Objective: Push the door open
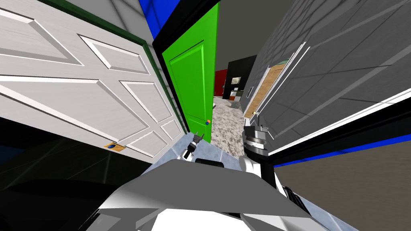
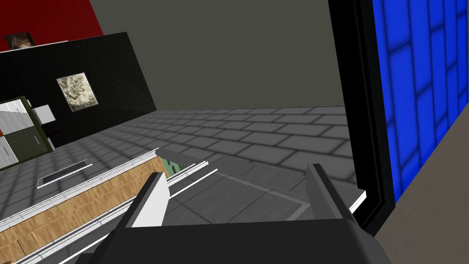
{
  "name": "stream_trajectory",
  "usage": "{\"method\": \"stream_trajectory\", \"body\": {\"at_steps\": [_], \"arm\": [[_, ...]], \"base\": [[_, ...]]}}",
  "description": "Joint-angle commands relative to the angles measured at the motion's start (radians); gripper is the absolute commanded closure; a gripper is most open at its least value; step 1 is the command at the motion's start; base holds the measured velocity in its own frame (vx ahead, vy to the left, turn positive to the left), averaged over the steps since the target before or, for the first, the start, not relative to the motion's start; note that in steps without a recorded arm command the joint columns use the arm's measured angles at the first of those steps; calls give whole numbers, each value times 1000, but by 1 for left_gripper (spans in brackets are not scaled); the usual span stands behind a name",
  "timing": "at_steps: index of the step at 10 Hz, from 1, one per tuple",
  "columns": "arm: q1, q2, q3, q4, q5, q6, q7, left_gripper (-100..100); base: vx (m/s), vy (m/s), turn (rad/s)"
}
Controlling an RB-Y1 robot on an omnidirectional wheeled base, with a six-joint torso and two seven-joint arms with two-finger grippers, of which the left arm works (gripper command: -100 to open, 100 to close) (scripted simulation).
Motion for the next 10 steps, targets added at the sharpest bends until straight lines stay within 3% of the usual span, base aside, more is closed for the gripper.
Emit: {"method": "stream_trajectory", "body": {"at_steps": [1,4,9,10], "arm": [[-9,-2,-1,30,-7,-7,-26,-100],[-27,-8,-3,81,-19,-18,-68,-100],[-68,-29,-6,204,-48,-43,-167,-100],[-70,-25,-4,197,-44,-41,-153,-100]], "base": [[90,29,1],[89,20,1],[163,20,1],[84,13,-1]]}}
